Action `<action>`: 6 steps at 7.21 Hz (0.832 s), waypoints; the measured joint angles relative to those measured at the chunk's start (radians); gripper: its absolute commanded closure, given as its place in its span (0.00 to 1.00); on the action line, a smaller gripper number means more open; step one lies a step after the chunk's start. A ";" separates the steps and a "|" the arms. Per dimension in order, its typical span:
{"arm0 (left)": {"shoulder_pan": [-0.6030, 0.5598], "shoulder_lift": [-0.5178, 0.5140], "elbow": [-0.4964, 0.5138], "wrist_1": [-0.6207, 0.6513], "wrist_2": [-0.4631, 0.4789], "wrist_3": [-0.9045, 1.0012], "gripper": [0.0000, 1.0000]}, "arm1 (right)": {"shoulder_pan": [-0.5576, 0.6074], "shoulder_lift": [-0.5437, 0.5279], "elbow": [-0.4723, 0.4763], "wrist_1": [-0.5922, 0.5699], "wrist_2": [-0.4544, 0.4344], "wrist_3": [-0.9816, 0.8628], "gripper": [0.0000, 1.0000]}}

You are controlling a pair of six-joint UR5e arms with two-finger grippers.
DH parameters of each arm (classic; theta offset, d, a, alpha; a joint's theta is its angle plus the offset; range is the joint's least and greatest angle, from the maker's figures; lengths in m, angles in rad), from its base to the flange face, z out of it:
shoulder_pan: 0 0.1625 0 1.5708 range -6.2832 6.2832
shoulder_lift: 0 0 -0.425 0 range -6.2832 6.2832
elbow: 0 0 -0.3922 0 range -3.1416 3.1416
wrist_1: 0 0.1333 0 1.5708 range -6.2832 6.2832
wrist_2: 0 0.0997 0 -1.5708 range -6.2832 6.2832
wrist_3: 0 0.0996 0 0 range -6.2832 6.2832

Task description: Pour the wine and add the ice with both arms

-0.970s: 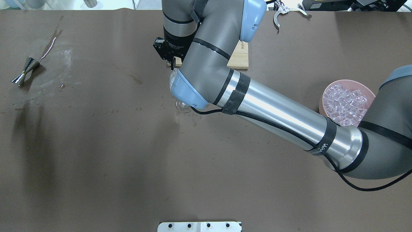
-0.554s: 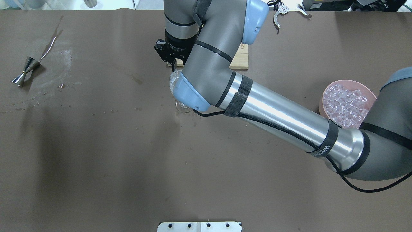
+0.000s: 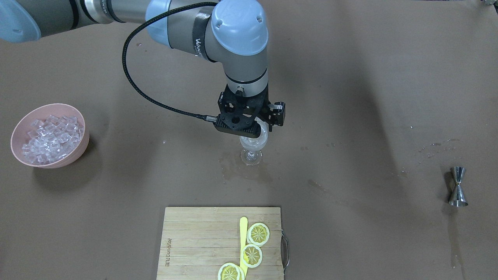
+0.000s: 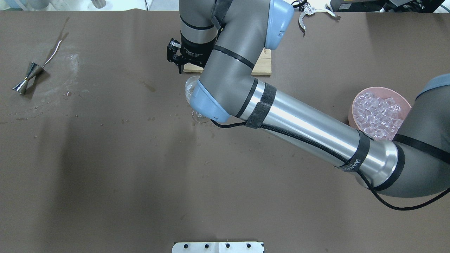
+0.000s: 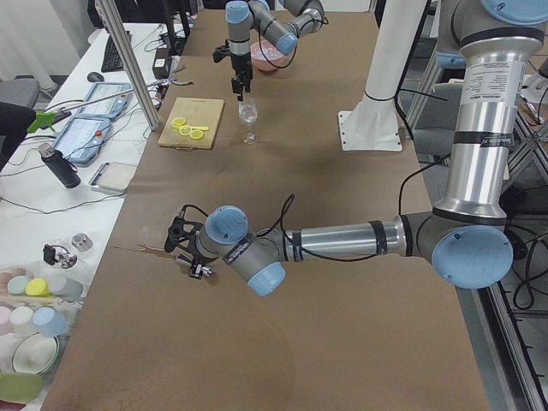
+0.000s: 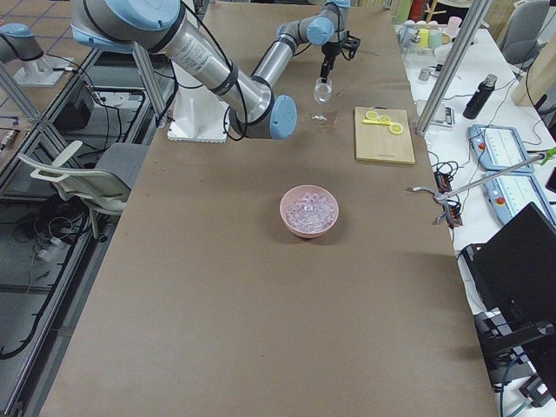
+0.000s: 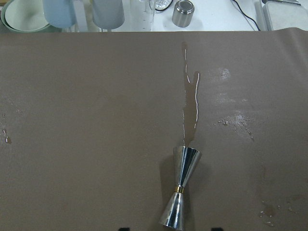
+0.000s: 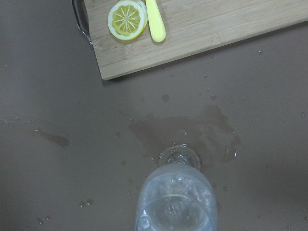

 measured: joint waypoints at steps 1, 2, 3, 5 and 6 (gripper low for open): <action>-0.023 -0.002 -0.071 0.156 -0.007 0.086 0.21 | 0.023 -0.010 0.007 -0.004 -0.002 -0.034 0.00; -0.041 -0.011 -0.146 0.324 -0.008 0.162 0.17 | 0.066 -0.039 0.012 -0.007 -0.002 -0.103 0.00; -0.058 -0.029 -0.203 0.467 -0.006 0.222 0.03 | 0.122 -0.090 0.022 -0.009 0.000 -0.199 0.00; -0.079 -0.057 -0.249 0.595 -0.006 0.277 0.03 | 0.257 -0.255 0.105 -0.012 0.017 -0.425 0.00; -0.082 -0.061 -0.254 0.611 -0.006 0.283 0.03 | 0.336 -0.341 0.159 -0.021 0.048 -0.544 0.00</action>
